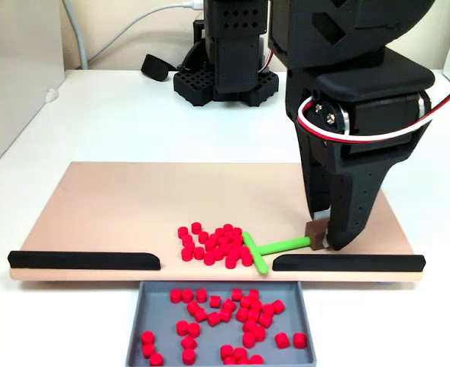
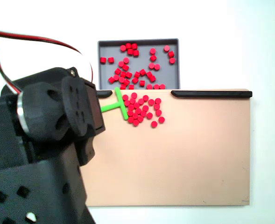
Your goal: Push granules from left to the grey container
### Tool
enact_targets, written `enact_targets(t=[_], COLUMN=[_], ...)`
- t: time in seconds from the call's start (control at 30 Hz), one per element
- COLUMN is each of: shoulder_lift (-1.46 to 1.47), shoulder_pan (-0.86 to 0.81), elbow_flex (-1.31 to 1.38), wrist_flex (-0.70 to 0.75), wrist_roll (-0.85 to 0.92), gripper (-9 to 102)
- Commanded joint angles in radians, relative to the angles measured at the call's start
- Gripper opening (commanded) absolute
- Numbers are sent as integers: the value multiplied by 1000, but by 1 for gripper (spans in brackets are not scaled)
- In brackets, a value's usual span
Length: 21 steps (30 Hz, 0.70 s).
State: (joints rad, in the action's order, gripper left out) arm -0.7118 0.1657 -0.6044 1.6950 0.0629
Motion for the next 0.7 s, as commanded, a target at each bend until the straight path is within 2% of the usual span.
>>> enact_targets(t=[0.0,0.67], shoulder_lift=[2,11], shoulder_pan=[-11,-38], elbow_flex=[6,6], wrist_flex=[6,6], wrist_roll=[20,77], gripper=[0,0])
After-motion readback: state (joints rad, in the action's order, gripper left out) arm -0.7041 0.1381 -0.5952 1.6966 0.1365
